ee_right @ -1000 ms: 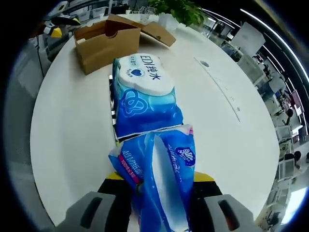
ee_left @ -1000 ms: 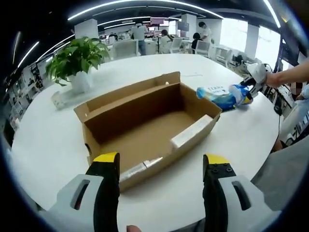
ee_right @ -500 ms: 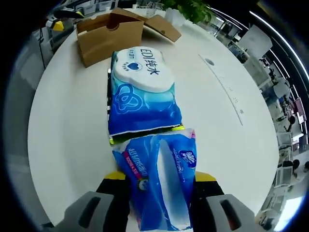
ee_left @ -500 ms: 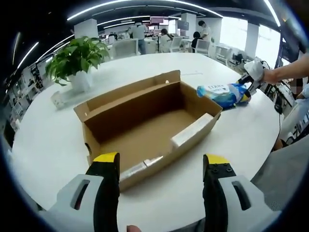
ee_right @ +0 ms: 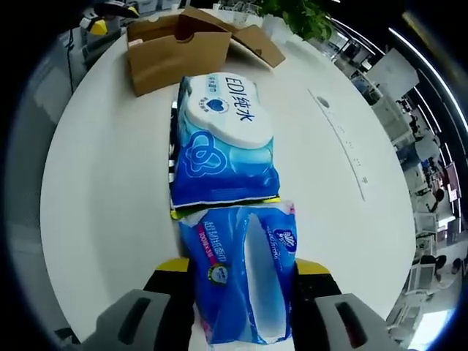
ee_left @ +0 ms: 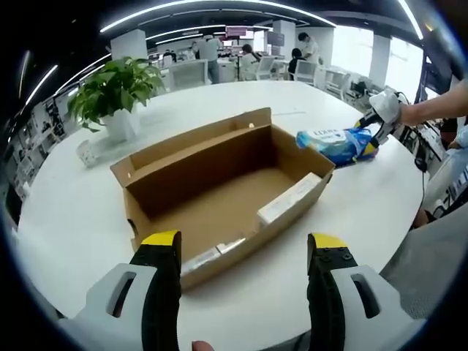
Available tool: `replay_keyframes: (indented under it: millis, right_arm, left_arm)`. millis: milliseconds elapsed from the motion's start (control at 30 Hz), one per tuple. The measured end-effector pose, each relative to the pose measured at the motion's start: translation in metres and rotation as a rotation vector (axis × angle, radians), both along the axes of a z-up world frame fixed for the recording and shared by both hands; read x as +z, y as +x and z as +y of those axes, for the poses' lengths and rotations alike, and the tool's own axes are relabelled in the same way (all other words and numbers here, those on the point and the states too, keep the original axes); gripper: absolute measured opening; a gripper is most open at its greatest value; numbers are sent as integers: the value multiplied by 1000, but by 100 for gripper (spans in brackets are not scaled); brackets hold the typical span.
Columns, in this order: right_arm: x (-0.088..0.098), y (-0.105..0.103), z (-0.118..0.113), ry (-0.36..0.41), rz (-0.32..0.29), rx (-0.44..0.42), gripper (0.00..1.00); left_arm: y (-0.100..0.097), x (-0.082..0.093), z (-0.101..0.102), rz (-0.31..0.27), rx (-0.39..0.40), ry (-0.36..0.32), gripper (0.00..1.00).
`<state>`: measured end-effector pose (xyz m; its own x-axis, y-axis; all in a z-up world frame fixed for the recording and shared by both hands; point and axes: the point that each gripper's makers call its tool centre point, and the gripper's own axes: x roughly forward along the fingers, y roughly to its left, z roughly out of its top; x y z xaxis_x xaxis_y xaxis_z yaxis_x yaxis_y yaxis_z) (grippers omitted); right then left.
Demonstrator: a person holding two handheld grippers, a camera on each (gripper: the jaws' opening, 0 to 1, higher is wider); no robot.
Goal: Operate the shoe box by opening the lid, removing the specified soft item, and placing it in the target area until the item is outside and the box remains undamaged.
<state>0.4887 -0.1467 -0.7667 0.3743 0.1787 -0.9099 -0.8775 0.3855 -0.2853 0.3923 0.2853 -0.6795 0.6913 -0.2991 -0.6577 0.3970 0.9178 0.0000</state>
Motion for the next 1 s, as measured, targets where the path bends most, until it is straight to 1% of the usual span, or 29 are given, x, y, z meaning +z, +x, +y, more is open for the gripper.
replay_keyframes:
  millis: [33, 167, 267, 333, 367, 433, 633, 800, 867, 1000]
  right_arm:
    - [1, 2, -1, 3, -5, -3, 49]
    - [11, 0, 1, 6, -19, -9, 49]
    - [16, 0, 0, 13, -24, -26, 50]
    - [20, -2, 2, 29, -29, -55, 50]
    - [25, -2, 4, 50, -47, -92, 50]
    - [31, -3, 9, 78, -61, -120, 50]
    - [38, -14, 15, 80, -72, -130, 50]
    - [42, -18, 15, 88, -71, -164, 50]
    - [46, -20, 17, 118, -72, -202, 50]
    - [55, -20, 23, 166, -85, -244, 50]
  left_arm:
    - [0, 1, 0, -2, 1, -3, 69]
    - [1, 3, -2, -8, -4, -8, 69]
    - [1, 5, -5, -14, -11, -14, 69]
    - [2, 6, -6, -18, -13, -19, 69]
    - [2, 7, -7, -22, -14, -22, 69]
    - [3, 10, -7, -29, -12, -29, 69]
    - [3, 15, -12, -45, -25, -42, 69]
    - [5, 18, -12, -54, -24, -55, 69]
    - [5, 21, -13, -61, -23, -66, 69]
    - [5, 23, -16, -66, -29, -75, 68]
